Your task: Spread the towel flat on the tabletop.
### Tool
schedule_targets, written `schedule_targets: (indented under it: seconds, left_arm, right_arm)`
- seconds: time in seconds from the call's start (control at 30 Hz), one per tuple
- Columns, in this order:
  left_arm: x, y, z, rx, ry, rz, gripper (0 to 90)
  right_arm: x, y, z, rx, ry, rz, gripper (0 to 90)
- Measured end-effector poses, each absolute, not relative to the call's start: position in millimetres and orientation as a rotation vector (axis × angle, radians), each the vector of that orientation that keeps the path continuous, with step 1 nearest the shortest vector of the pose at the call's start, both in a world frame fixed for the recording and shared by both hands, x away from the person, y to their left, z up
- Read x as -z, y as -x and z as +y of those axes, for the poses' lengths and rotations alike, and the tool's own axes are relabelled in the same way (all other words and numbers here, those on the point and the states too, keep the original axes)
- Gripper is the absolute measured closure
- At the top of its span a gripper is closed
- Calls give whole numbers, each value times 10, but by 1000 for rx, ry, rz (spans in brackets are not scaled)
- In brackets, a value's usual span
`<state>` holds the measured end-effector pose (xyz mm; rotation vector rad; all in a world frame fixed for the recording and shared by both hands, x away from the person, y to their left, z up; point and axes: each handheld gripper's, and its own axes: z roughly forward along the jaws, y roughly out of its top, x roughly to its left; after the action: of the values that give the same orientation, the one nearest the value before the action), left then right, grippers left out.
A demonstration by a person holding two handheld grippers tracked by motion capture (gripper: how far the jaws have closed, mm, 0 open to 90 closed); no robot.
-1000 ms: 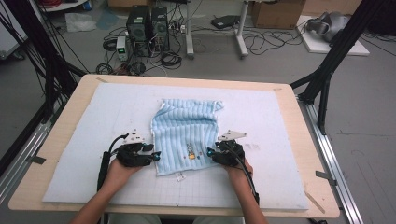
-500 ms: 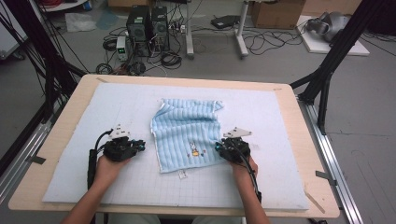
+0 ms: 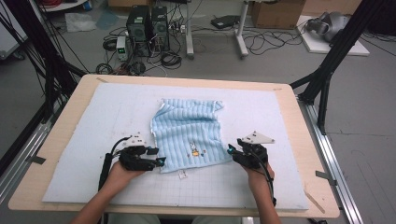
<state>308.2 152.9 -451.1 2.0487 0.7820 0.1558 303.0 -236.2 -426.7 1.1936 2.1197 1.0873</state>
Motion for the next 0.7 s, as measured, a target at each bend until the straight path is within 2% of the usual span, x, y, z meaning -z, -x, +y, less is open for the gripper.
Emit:
schedule_targets:
  seconds: [0.07, 0.13, 0.17, 0.2, 0.23, 0.27, 0.4, 0.63, 0.7]
  left_arm:
    - [4505, -3069, 1499, -158, -2060, 765, 438]
    - [4507, -3035, 1473, -217, -2087, 751, 498]
    - [4502, -3010, 1462, -280, -2116, 728, 566]
    - [4494, -2992, 1475, -320, -2138, 694, 680]
    - [4490, -2999, 1500, -295, -2138, 696, 828]
    - [4491, -3001, 1522, -276, -2129, 705, 854]
    - [4465, -2981, 1637, -249, -2141, 717, 864]
    - [4437, -2897, 1947, -188, -2133, 748, 861]
    - [4437, -2881, 2037, -167, -2105, 766, 837]
  right_arm:
    - [4278, -3028, -2382, -1093, -1208, 2114, 549]
    - [4288, -3029, -2379, -1094, -1206, 2122, 547]
    - [4293, -3029, -2371, -1094, -1203, 2129, 547]
    - [4297, -3029, -2362, -1093, -1197, 2139, 550]
    - [4302, -3028, -2346, -1095, -1194, 2150, 555]
    - [4306, -3026, -2335, -1092, -1191, 2157, 570]
    - [4320, -3004, -2269, -1084, -1157, 2209, 616]
    - [4299, -2970, -2165, -1114, -1142, 2226, 605]
    - [4330, -2977, -2121, -1114, -1147, 2246, 593]
